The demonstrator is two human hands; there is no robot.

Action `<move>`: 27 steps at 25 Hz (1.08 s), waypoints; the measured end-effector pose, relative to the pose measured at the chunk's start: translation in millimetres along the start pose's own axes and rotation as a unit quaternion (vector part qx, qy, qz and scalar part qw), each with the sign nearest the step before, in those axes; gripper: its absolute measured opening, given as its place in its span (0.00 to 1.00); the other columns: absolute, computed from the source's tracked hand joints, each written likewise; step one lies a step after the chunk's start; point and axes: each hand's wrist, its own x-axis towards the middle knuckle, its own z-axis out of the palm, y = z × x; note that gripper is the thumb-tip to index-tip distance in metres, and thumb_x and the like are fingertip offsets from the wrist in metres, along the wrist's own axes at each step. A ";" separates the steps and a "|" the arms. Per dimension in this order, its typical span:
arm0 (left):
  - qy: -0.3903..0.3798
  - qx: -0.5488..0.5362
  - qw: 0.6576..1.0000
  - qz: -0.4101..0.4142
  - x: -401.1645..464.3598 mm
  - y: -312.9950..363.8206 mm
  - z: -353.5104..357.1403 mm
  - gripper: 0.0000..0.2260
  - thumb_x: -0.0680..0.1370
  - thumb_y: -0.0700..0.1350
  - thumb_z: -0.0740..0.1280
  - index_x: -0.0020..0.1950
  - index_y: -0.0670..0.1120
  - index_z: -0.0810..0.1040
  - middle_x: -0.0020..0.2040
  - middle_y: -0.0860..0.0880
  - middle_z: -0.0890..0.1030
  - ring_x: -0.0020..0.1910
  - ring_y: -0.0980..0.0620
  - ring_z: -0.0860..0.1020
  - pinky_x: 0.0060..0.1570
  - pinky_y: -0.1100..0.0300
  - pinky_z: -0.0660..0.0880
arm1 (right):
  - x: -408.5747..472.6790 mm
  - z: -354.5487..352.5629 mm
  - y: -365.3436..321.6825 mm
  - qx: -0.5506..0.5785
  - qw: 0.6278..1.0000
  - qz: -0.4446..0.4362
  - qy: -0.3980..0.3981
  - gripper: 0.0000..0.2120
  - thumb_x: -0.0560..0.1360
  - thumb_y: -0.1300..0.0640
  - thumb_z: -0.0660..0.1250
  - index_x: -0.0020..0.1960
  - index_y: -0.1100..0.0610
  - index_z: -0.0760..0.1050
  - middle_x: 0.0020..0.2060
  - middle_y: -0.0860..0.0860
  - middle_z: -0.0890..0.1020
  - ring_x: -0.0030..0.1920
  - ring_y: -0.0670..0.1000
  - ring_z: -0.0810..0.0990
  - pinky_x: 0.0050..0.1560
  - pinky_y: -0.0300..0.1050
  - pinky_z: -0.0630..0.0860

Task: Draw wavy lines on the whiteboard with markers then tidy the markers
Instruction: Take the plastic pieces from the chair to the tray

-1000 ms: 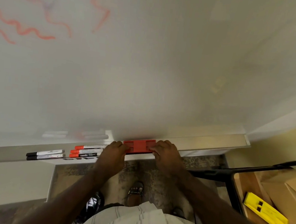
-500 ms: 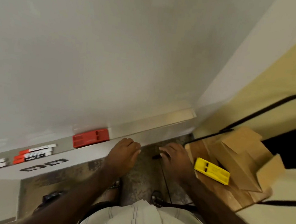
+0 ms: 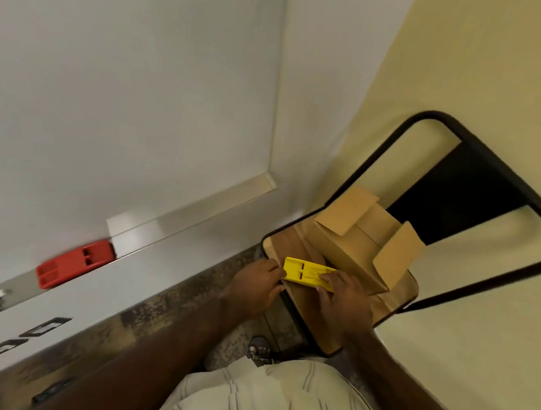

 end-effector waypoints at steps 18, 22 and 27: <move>0.028 0.045 0.998 -0.022 -4.2 -24.2 12.9 0.07 0.75 0.38 0.72 0.50 0.45 0.78 0.50 0.44 0.79 0.46 0.43 0.77 0.42 0.50 0.76 | 4.7 7.0 -17.5 -0.061 0.996 -0.062 0.016 0.07 0.80 0.57 0.69 0.52 0.55 0.86 0.51 0.52 0.85 0.52 0.55 0.81 0.54 0.53 0.80; 0.112 0.030 0.992 -0.042 -38.7 -59.3 -21.6 0.03 0.79 0.40 0.66 0.49 0.46 0.79 0.48 0.45 0.80 0.45 0.45 0.76 0.44 0.51 0.75 | 32.8 17.1 -67.8 -0.039 0.989 -0.138 0.032 0.16 0.82 0.51 0.58 0.51 0.53 0.84 0.49 0.50 0.84 0.50 0.56 0.80 0.52 0.54 0.79; 0.177 0.021 0.976 -0.121 -86.0 -115.0 -72.3 0.04 0.82 0.43 0.65 0.52 0.46 0.80 0.50 0.45 0.79 0.48 0.44 0.76 0.48 0.49 0.75 | 83.1 39.1 -148.8 -0.011 0.963 -0.267 0.033 0.07 0.79 0.59 0.66 0.51 0.54 0.83 0.48 0.53 0.82 0.47 0.58 0.79 0.51 0.55 0.76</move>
